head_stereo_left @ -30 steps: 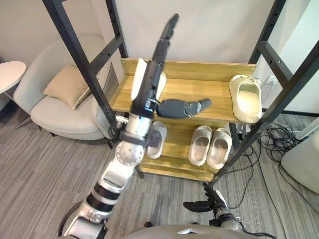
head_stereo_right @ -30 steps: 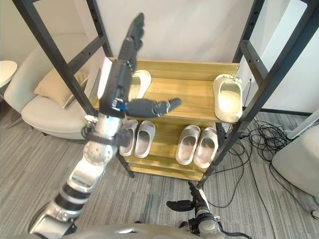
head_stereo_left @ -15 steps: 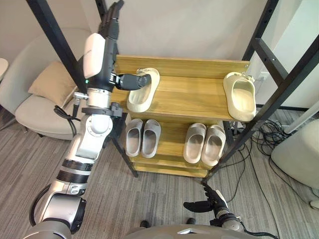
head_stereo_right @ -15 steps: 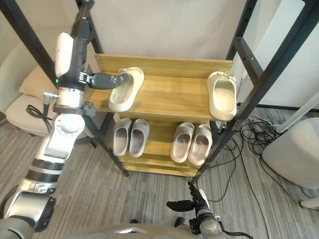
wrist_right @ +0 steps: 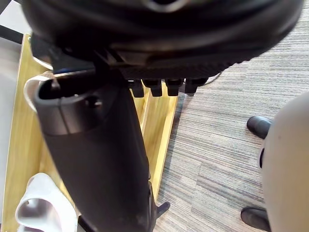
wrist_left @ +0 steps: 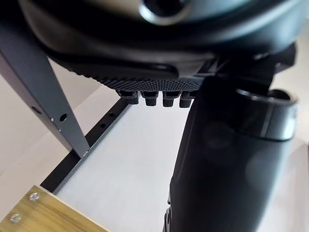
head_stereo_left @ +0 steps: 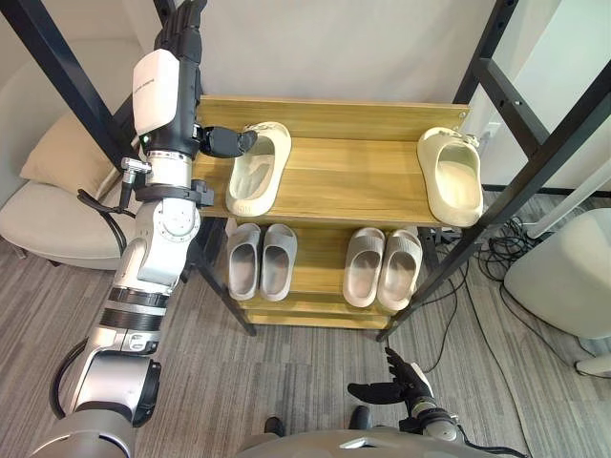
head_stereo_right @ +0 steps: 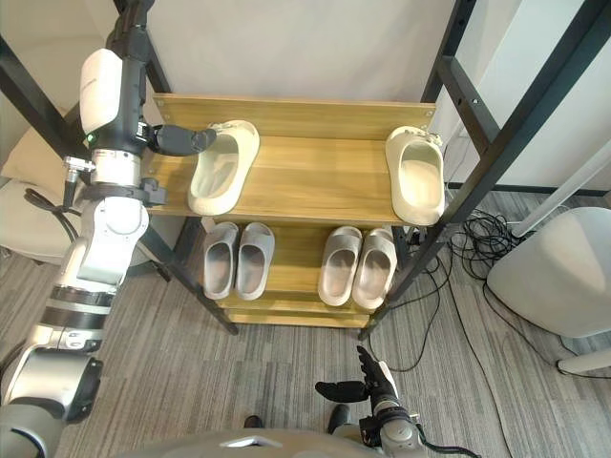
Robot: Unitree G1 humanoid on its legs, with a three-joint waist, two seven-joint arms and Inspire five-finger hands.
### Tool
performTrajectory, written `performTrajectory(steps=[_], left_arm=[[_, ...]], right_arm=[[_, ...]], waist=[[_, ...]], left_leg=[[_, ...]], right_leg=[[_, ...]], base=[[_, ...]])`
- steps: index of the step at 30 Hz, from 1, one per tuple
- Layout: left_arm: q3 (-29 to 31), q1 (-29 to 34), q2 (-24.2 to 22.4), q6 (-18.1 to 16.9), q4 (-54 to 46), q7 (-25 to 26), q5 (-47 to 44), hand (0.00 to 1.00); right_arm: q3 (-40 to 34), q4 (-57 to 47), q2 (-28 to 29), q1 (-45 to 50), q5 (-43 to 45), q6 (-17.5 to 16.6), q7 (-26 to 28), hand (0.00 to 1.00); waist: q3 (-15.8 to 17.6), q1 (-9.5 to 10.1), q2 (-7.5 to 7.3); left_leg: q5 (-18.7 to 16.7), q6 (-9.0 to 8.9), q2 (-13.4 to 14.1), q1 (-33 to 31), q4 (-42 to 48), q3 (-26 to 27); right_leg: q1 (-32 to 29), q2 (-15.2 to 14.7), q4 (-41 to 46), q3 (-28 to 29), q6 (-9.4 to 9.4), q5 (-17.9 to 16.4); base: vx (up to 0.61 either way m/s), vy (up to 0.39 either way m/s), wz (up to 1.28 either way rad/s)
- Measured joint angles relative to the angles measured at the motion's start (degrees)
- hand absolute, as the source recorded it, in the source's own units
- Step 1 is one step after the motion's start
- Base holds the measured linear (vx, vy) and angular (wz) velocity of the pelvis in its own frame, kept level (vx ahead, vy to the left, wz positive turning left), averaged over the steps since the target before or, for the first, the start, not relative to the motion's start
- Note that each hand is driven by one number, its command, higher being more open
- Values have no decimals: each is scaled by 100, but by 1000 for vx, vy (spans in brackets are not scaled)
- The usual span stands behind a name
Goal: Organize the slippers on the shoe rack
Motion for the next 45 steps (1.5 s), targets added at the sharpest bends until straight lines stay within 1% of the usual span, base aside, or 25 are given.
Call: performTrajectory(steps=[3, 6, 9, 10, 14, 20, 25, 33, 45], left_arm=[[0, -2, 3, 64, 63, -64, 98, 100], [-1, -5, 13, 114, 119, -133, 114, 100], [-9, -6, 200, 120, 416, -230, 324, 100], [-10, -6, 240, 123, 543, -249, 328, 0], [-10, -6, 287, 123, 730, -257, 334, 0], [-11, -2, 288, 124, 757, -268, 326, 0], [-11, -3, 288, 112, 874, -304, 308, 0], [-17, -36, 287, 101, 893, -265, 246, 0], [-253, -62, 278, 107, 890, -229, 197, 0]], right_arm=[[-25, -61, 1, 33, 0, 0, -3, 100], [-45, -196, 5, 117, 0, -5, -9, 100], [-191, -196, 66, 108, 3, -19, -9, 100], [-264, -196, 84, 111, 20, -27, -28, 100], [-266, -190, 76, 117, 83, -37, -68, 100], [-271, -198, 87, 109, 91, -66, -82, 100], [-456, -215, 155, 106, 91, -90, -113, 100], [-475, -219, 190, 104, 96, -104, -132, 100], [-480, -233, 241, 102, 117, -107, -191, 100]], waist=[[18, -2, -24], [51, -49, -35], [97, -106, -18], [113, -119, -11], [131, -115, -1], [191, -110, 1], [262, -119, 66], [269, -151, 74], [285, -198, 100]], left_leg=[[-19, 2, 5, -28, 0, 79], [-31, 10, 3, -53, 2, 149], [-47, 17, -4, -52, 6, 229], [-51, 24, -11, -52, 8, 236], [-58, 34, -27, -52, 16, 233], [-64, 39, -37, -53, 22, 230], [-65, 37, -39, -57, 12, 234], [-68, 48, -75, -58, 21, 229], [-62, 117, -205, -57, 46, 202]], right_leg=[[-69, 7, 0, 85, -1, 16], [-124, 8, 1, 147, 1, 29], [-175, 13, 2, 239, -15, 74], [-188, 8, 2, 265, -13, 86], [-186, -11, -7, 262, -7, 108], [-191, -24, -20, 268, 4, 117], [-206, -20, -18, 278, 7, 120], [-198, -56, -18, 266, 29, 138], [-180, -186, -22, 249, 106, 189]], base=[[-13, 19, -14], [-2, 16, -14], [-8, 13, -17], [-29, 15, -10], [-42, 12, -1], [-40, 7, 0], [0, 0, 0], [-9, 4, 0], [0, 0, 0]])
